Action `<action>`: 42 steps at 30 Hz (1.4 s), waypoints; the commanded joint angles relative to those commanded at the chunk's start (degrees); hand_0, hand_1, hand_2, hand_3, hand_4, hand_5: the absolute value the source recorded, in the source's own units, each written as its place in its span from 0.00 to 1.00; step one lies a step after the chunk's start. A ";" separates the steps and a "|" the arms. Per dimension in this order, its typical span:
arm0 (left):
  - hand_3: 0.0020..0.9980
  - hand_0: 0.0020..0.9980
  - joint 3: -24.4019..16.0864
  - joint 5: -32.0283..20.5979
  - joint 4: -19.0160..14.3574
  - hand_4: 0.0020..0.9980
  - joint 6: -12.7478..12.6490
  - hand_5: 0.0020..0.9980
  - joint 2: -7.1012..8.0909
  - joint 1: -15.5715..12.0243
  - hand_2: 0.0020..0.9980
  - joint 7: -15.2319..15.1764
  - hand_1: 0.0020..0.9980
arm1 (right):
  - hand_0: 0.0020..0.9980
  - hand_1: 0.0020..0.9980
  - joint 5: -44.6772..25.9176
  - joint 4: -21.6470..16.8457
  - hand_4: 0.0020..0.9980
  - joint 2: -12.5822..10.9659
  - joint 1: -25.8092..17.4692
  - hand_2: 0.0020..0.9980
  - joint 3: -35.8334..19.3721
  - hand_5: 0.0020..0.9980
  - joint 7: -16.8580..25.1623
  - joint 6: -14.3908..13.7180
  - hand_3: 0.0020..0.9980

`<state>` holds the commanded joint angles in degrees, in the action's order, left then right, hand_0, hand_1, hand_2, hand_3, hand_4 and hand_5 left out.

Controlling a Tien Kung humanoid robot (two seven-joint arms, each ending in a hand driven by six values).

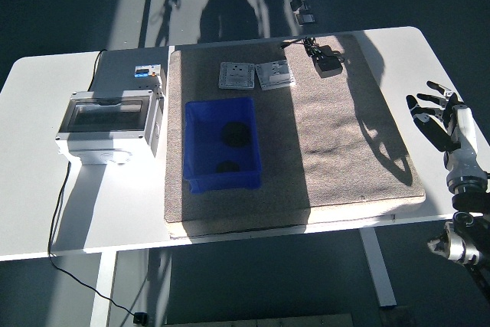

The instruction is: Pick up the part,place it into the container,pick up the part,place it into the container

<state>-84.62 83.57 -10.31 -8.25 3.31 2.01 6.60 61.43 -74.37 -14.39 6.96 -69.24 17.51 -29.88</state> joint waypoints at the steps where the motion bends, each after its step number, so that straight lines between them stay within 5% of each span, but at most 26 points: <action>1: 0.64 0.68 0.01 -0.01 0.00 0.66 0.00 0.64 0.00 0.00 0.61 0.00 0.65 | 0.71 0.49 -1.13 0.09 0.80 0.03 -0.08 0.66 -0.56 0.46 0.21 0.04 0.75; 10: 0.64 0.68 0.73 -0.72 0.00 0.66 -0.01 0.64 -0.21 0.00 0.62 -0.06 0.65 | 0.68 0.46 -18.78 2.12 0.81 0.30 -0.23 0.64 -0.61 0.47 5.22 5.49 0.72; 11: 0.64 0.68 0.78 -0.73 0.00 0.66 0.01 0.64 -0.22 0.02 0.62 -0.06 0.65 | 0.66 0.42 -20.33 2.14 0.82 0.31 -0.24 0.54 -0.82 0.47 5.50 5.75 0.67; 16: 0.64 0.68 0.60 -0.33 0.00 0.66 0.07 0.64 -0.28 0.11 0.62 0.06 0.65 | 0.66 0.42 -27.54 2.25 0.82 0.39 -0.55 0.54 -2.42 0.47 6.45 7.62 0.67; 17: 0.64 0.68 0.58 -0.18 0.00 0.66 0.13 0.63 -0.27 0.12 0.63 0.13 0.65 | 0.66 0.37 -28.98 2.22 0.91 0.37 -0.64 0.38 -2.78 0.55 6.56 8.16 0.43; 22: 0.64 0.68 0.28 0.66 0.00 0.66 0.46 0.63 -0.18 0.11 0.63 0.57 0.65 | 0.66 0.37 -33.08 2.17 0.91 0.38 -0.83 0.38 -4.02 0.55 7.60 8.85 0.43; 23: 0.64 0.68 0.21 0.84 0.00 0.66 0.54 0.63 -0.15 0.12 0.63 0.66 0.65 | 0.65 0.32 -33.58 2.21 1.00 0.41 -0.86 0.33 -4.25 0.71 7.83 8.78 0.35; 42: 0.64 0.68 0.05 0.66 0.00 0.66 0.35 0.62 -0.04 0.22 0.63 0.16 0.65 | 0.66 0.35 -34.06 2.10 1.00 0.75 -1.53 0.43 -6.59 0.73 7.99 8.43 0.46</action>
<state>-84.57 84.23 -10.31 -7.90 3.28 2.23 6.76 27.38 -72.27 -13.64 5.43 -75.82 25.50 -21.45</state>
